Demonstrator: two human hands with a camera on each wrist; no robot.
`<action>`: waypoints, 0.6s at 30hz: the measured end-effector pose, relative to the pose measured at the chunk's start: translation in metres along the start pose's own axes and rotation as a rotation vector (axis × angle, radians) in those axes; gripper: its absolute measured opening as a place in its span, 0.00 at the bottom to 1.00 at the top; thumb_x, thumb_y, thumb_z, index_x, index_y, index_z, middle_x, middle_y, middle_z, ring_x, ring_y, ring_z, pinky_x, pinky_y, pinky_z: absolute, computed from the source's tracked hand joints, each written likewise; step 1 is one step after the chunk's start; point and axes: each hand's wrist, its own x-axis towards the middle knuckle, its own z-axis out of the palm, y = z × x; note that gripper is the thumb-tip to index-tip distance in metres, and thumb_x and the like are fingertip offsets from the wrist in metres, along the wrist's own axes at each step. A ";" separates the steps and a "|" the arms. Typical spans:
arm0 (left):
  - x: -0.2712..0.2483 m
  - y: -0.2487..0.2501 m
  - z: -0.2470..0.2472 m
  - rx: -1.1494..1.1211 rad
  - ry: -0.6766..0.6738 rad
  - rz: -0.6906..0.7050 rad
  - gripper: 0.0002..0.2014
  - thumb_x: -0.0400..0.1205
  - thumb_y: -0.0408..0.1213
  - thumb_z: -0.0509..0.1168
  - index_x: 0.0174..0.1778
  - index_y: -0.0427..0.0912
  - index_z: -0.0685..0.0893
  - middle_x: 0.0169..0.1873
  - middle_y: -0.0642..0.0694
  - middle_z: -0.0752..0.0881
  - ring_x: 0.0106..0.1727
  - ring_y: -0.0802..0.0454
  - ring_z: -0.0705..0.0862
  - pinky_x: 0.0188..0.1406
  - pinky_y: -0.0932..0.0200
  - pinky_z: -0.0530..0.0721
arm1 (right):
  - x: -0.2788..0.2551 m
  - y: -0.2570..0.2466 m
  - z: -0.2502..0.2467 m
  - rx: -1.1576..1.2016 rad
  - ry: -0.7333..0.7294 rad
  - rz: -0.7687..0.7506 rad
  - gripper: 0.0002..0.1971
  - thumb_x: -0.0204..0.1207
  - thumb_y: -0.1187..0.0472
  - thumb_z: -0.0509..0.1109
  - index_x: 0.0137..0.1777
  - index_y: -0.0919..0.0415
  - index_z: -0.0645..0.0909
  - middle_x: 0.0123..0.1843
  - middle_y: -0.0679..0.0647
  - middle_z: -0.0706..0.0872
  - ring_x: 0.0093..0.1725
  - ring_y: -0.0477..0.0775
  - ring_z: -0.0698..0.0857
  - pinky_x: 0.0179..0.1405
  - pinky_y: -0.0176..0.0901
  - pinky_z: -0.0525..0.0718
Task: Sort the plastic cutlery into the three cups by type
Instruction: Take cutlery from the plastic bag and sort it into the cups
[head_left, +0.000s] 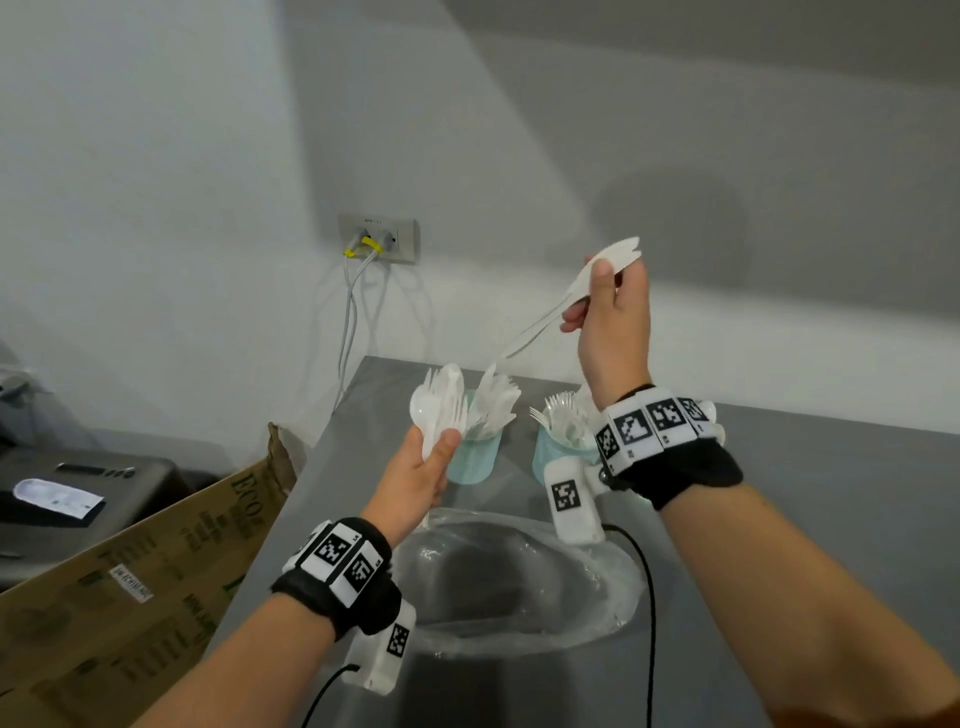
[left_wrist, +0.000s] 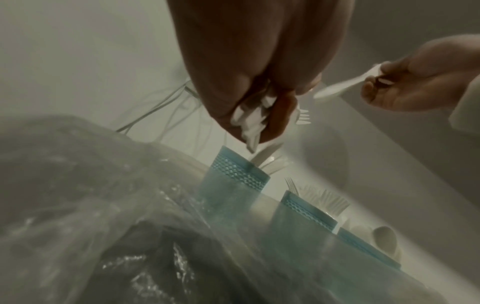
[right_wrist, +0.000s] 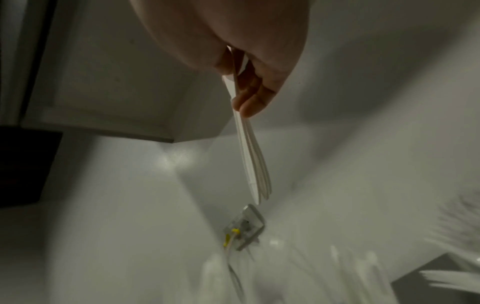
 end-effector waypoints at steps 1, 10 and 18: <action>0.002 0.000 -0.003 -0.004 0.031 0.005 0.12 0.83 0.53 0.56 0.53 0.49 0.73 0.25 0.52 0.68 0.22 0.60 0.65 0.21 0.64 0.67 | 0.005 0.009 0.003 -0.043 -0.001 -0.014 0.08 0.87 0.59 0.52 0.52 0.57 0.72 0.50 0.63 0.78 0.26 0.42 0.77 0.25 0.33 0.80; 0.015 0.007 -0.015 -0.025 0.173 0.121 0.12 0.87 0.48 0.53 0.56 0.43 0.71 0.26 0.50 0.69 0.23 0.59 0.68 0.27 0.62 0.74 | -0.029 0.089 0.041 -0.397 -0.415 0.188 0.07 0.83 0.60 0.59 0.53 0.57 0.79 0.54 0.62 0.85 0.48 0.63 0.87 0.54 0.56 0.85; 0.017 0.007 -0.015 0.054 0.133 0.145 0.21 0.84 0.53 0.52 0.67 0.42 0.70 0.26 0.56 0.72 0.25 0.62 0.70 0.29 0.66 0.76 | -0.039 0.060 0.041 -0.222 -0.370 0.136 0.16 0.85 0.49 0.55 0.55 0.53 0.83 0.45 0.44 0.85 0.43 0.47 0.82 0.55 0.48 0.82</action>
